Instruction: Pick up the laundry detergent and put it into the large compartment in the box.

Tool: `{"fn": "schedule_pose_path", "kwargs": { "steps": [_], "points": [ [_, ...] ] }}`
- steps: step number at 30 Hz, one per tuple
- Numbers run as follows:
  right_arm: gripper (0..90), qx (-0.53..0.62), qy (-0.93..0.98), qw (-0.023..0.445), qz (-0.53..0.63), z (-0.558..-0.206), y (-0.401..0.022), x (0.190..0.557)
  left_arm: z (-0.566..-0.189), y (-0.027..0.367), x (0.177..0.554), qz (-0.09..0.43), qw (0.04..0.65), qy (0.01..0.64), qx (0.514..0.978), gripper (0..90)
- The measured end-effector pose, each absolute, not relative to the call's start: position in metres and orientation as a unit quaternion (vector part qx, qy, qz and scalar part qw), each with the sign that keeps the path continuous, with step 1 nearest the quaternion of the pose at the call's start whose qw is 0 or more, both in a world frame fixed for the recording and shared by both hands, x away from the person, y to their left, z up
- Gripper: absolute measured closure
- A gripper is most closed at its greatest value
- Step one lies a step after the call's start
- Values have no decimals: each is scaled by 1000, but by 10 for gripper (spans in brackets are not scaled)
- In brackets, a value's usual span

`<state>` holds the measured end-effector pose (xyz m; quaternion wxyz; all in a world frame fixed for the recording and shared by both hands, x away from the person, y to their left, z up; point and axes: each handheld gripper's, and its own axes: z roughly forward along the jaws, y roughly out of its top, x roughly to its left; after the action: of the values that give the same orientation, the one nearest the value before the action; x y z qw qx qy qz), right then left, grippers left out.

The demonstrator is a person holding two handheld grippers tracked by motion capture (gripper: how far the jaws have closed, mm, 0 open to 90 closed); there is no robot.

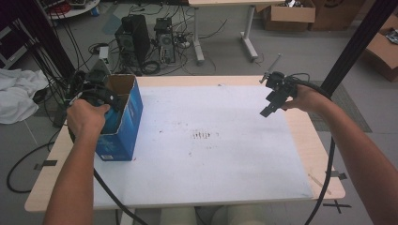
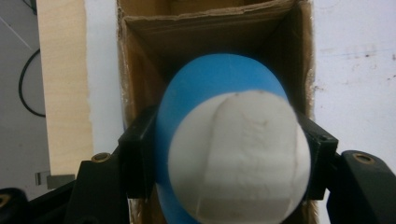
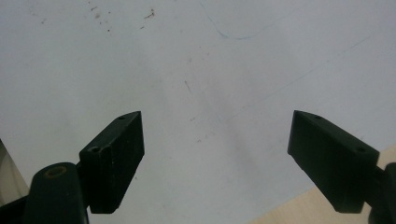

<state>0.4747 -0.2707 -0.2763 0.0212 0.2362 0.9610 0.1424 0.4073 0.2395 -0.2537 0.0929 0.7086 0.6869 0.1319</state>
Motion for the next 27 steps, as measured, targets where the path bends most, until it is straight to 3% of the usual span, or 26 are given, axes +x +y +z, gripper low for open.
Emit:
{"fn": "schedule_pose_path", "kwargs": {
  "steps": [11, 27],
  "points": [
    [187, 238, 960, 20, 143, -278, -271, 475, -279, 239, 410, 116, 80, 683, 716, 379],
    [188, 237, 961, 18, 143, -280, -268, 475, -279, 240, 411, 105, 76, 687, 715, 372]
  ]
}}
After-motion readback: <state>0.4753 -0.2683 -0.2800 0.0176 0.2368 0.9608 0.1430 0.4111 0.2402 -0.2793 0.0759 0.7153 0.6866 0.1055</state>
